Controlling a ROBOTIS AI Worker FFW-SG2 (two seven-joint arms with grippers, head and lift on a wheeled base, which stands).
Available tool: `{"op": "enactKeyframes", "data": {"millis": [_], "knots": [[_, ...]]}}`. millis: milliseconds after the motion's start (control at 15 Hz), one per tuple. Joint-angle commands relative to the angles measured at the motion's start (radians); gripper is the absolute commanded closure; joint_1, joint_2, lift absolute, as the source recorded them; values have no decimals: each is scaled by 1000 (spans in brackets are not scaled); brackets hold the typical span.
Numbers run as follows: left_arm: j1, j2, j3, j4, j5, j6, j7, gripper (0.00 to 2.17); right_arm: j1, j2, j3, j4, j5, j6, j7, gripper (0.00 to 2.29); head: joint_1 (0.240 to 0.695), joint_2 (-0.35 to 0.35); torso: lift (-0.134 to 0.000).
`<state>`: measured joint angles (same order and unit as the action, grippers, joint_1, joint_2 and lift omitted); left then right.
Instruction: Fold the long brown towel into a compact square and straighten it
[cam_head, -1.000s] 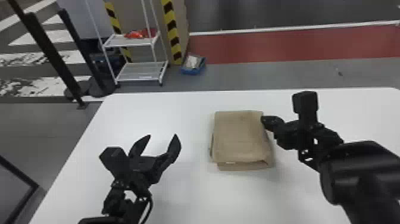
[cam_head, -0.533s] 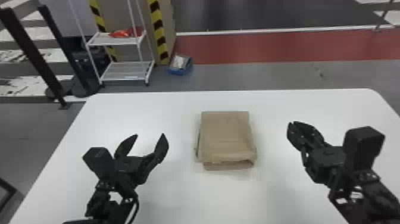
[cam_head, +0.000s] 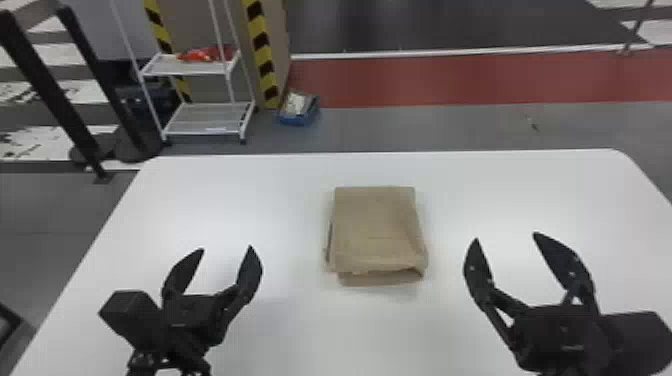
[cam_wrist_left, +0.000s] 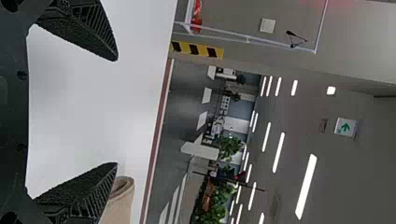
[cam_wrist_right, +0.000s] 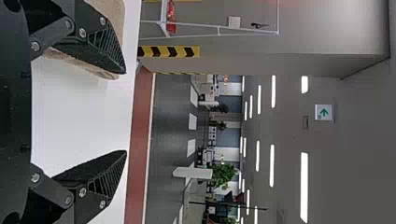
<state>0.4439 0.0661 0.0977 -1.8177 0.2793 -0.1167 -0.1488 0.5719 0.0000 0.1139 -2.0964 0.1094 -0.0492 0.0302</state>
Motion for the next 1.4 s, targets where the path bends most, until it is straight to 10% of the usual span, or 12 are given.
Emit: {"op": "enactKeyframes", "data": {"millis": [0,1333], "knots": [[62,-9,25,-45,-2,-25,1,76,26,1,12,-25,19,42,-24,137,695,135,-126],[228,-46,99,-132,-25,-172,5,76,89,1,46,-44,13,-16,-55,137,695,253,-126]]}}
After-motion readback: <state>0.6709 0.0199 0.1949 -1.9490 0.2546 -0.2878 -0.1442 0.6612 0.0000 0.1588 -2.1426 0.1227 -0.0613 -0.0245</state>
